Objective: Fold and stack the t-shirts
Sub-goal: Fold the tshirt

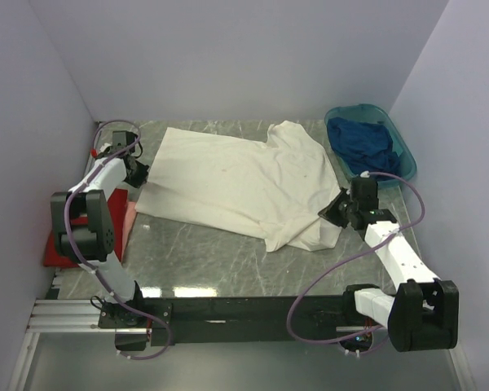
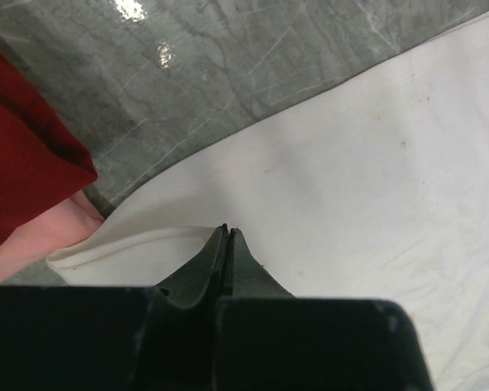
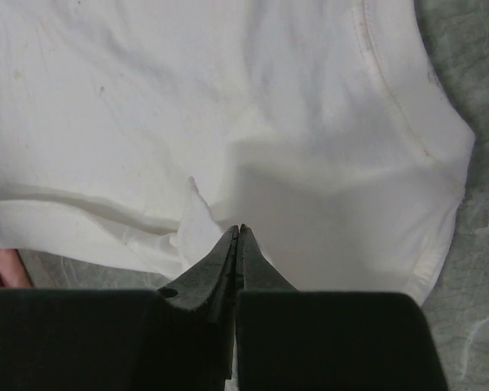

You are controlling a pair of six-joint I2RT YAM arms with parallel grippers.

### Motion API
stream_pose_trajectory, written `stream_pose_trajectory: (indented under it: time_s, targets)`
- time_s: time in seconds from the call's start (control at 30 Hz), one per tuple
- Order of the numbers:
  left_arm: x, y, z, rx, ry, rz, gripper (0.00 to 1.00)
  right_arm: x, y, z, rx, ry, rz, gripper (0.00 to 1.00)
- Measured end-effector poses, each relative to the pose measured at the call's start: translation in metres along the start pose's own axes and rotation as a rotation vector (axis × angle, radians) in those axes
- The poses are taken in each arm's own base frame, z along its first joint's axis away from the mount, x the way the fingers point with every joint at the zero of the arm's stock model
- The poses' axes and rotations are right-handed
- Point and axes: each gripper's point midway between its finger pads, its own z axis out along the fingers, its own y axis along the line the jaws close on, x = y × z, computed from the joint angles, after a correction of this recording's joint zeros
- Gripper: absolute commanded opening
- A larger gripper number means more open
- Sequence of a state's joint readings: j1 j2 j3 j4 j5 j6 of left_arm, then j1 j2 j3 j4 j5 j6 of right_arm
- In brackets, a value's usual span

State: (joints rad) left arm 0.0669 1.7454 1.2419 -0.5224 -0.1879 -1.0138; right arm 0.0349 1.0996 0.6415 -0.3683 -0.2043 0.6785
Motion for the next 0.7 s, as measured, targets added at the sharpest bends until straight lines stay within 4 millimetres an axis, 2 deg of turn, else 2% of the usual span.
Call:
stream_pose_trajectory:
  time_s: [0.37, 0.7]
  targets:
    - [-0.001, -0.002, 0.006, -0.004, 0.004, 0.001, 0.01, -0.01, 0.007, 0.007, -0.022, -0.003, 0.006, 0.0]
    - [0.0, -0.001, 0.008, -0.01, 0.008, 0.002, 0.01, -0.035, 0.028, 0.008, -0.049, -0.033, -0.002, 0.0]
